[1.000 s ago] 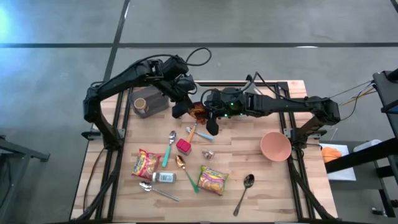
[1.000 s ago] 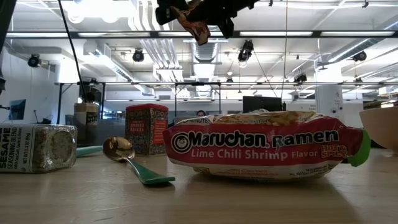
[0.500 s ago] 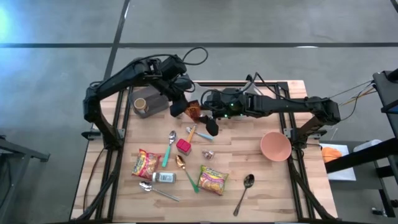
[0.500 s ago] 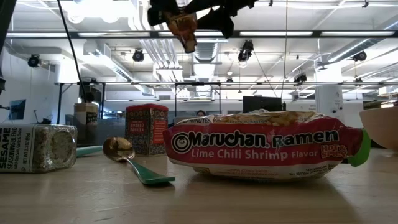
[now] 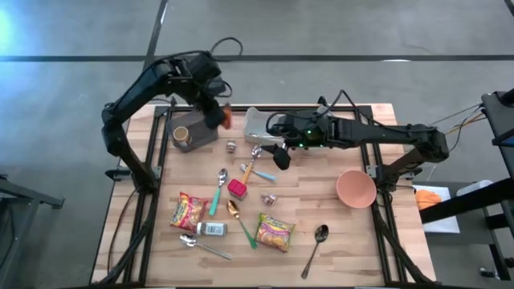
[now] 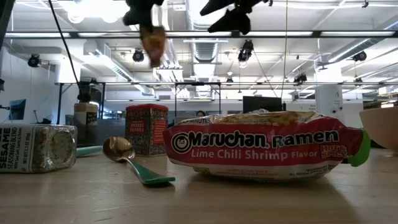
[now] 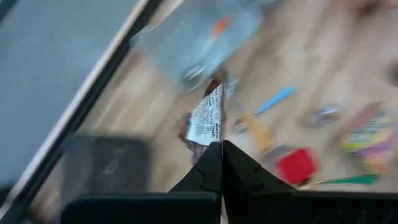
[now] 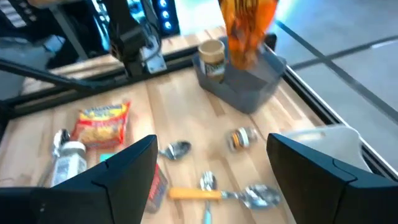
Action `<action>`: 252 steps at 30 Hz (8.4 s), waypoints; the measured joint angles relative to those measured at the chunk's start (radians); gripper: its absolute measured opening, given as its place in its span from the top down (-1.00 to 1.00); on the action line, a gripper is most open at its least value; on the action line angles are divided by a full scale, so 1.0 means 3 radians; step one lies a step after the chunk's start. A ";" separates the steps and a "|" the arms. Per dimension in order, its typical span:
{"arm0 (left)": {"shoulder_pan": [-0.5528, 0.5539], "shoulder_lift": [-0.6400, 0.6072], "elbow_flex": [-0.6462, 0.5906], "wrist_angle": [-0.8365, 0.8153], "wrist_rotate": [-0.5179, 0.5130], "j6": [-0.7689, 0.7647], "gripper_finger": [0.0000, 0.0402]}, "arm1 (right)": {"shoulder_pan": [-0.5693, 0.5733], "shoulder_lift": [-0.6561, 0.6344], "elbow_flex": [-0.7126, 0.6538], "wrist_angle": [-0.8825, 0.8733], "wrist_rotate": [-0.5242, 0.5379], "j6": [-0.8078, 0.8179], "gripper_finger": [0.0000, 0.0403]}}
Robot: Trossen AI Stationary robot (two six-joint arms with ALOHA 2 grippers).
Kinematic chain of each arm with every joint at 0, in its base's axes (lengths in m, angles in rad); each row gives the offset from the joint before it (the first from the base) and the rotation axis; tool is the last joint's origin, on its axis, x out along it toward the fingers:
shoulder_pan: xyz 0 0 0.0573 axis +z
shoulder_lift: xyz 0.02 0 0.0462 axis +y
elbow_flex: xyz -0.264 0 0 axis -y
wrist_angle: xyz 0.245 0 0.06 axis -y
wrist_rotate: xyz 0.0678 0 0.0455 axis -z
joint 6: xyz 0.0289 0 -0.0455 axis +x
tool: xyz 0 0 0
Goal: Pick & Place Food Item
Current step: Put the orange seasoning bag into the black bin, then put the big blue spoon into the left gray bin
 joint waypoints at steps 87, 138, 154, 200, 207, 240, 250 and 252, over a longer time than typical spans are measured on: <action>0.1476 -0.0720 -0.2983 0.0934 -0.0847 -0.1130 1.00 | 0.0226 -0.0124 -0.0097 -0.0710 -0.0028 -0.0018 -0.50; 0.1557 -0.0451 -0.2942 0.1084 -0.0855 -0.1421 1.00 | 0.0249 -0.0124 -0.0097 -0.0757 -0.0102 -0.0168 -0.50; 0.1554 -0.0450 -0.2949 0.1057 -0.0853 -0.1373 1.00 | 0.0249 -0.0124 -0.0097 -0.0757 -0.0117 -0.0154 -0.50; 0.1541 -0.0450 -0.2983 0.1033 -0.0813 -0.1294 -0.02 | 0.0249 -0.0124 -0.0097 -0.0859 -0.0194 -0.0165 -0.50; 0.1541 -0.0450 -0.2983 0.1050 -0.0813 -0.1296 -0.12 | 0.0266 -0.0124 -0.0097 -0.0860 -0.0205 -0.0165 -0.50; 0.0907 -0.0786 -0.2431 0.0234 -0.0288 -0.0571 -0.12 | 0.0264 -0.0124 -0.0097 -0.0861 -0.0205 -0.0166 -0.50; 0.0061 -0.0910 -0.2431 0.0023 0.0067 -0.0193 -0.12 | 0.0264 -0.0124 -0.0097 -0.0859 -0.0204 -0.0161 -0.50; -0.0190 -0.0909 -0.2431 0.0023 0.0135 -0.0099 -0.12 | 0.0264 -0.0124 -0.0097 -0.0860 -0.0204 -0.0155 -0.50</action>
